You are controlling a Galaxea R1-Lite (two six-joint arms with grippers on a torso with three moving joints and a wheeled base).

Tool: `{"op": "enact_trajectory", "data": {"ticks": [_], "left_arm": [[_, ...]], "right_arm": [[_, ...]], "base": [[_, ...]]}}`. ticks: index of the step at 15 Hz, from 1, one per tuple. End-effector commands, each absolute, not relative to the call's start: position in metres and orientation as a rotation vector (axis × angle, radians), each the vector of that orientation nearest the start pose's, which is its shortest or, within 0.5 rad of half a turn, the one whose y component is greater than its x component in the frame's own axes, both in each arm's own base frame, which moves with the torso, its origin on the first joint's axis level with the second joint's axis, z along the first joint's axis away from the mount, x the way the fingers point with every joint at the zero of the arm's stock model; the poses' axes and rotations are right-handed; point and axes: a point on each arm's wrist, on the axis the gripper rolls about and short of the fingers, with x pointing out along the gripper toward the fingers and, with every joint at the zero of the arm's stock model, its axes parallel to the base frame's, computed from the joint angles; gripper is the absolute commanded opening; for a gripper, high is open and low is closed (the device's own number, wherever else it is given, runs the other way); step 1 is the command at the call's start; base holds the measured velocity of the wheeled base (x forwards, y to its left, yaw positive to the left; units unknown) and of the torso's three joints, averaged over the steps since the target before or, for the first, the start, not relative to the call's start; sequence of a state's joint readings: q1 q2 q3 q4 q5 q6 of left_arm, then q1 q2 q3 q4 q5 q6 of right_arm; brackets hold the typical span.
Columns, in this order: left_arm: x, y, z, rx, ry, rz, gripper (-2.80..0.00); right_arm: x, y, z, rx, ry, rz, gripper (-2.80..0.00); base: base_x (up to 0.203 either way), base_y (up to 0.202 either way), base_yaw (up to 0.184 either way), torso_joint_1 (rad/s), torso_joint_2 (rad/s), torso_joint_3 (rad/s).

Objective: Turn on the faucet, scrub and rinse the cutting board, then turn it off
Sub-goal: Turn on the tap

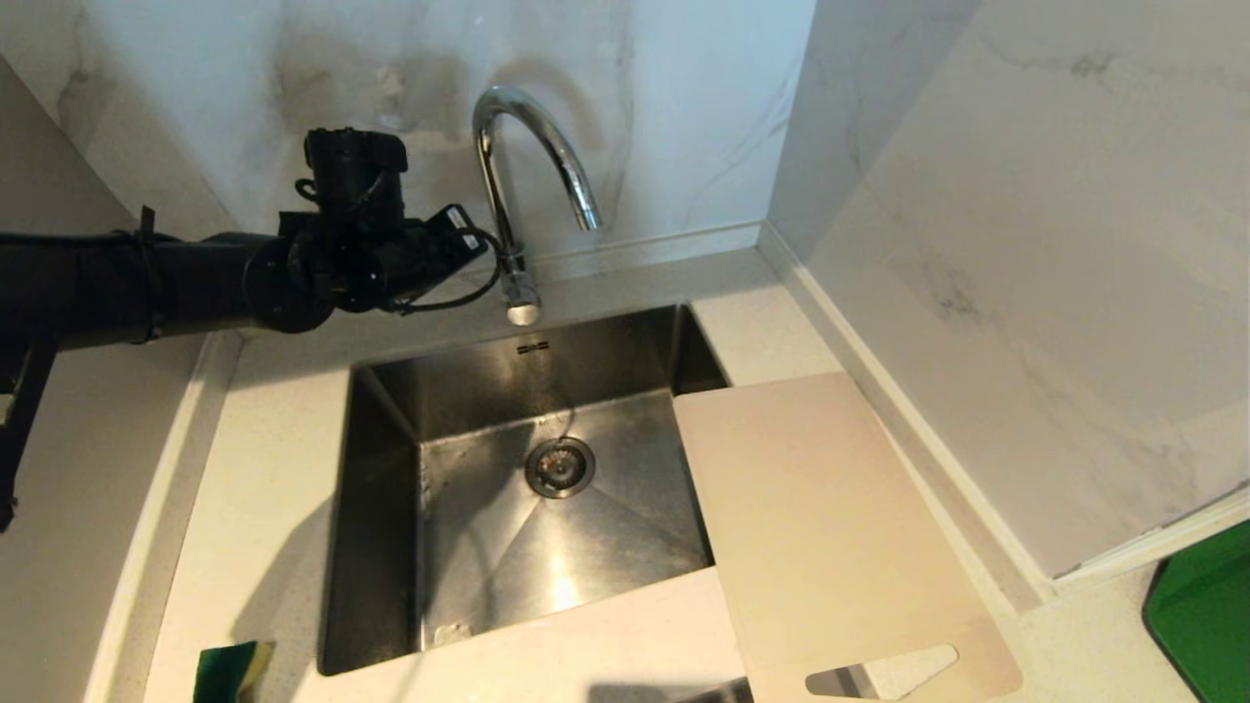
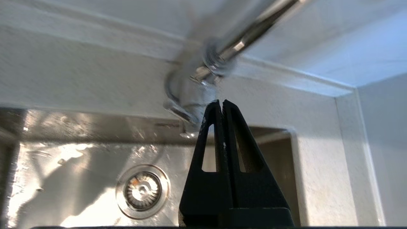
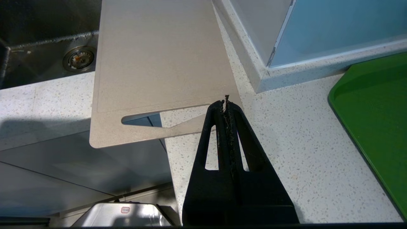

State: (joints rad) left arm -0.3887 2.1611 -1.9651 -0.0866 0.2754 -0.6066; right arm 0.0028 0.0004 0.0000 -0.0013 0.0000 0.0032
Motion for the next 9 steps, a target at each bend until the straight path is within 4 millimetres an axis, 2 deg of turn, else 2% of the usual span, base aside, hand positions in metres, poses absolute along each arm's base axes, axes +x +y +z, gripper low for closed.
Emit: {"op": "enact_trajectory", "data": {"ticks": [1, 9], "left_arm": [[0.423, -0.167, 0.277, -0.573, 0.136, -0.078, -2.80], [0.431, -0.170, 0.264, -0.579, 0.159, -0.071, -2.80]], "right_arm": [[-0.023, 0.000, 0.076, 0.003, -0.002, 0.003, -2.80], [-0.023, 0.000, 0.076, 0.003, -0.002, 0.003, -2.80]], "base": [[0.000, 0.000, 0.000, 0.000, 0.00, 0.000], [0.000, 0.000, 0.000, 0.000, 0.00, 0.000]]}}
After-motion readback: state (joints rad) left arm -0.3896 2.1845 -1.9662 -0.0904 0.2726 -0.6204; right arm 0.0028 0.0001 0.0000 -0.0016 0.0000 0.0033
